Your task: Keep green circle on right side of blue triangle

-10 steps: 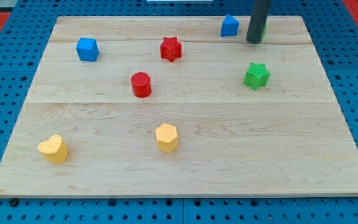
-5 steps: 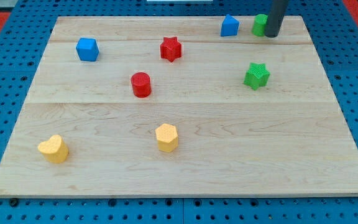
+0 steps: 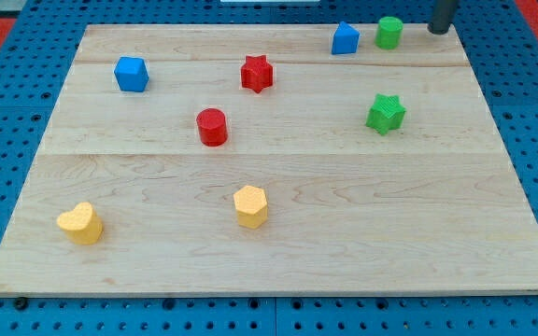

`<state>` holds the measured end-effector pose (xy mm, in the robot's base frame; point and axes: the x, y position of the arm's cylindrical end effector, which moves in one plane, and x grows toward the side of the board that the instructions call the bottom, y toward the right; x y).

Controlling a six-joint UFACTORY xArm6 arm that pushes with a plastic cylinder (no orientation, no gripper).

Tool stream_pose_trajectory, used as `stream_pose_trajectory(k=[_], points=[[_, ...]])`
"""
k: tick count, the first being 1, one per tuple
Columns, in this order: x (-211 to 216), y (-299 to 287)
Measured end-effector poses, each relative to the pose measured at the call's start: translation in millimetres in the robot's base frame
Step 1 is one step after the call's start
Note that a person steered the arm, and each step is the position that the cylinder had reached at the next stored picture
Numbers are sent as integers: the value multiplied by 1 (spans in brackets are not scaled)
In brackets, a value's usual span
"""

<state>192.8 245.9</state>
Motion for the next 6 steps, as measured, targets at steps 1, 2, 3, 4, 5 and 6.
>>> stream_pose_trajectory(k=[1,2,3,4,5,6], points=[[-2,-24],[-1,-48],[-1,-61],[-1,-45],[15,-11],[62,-1]])
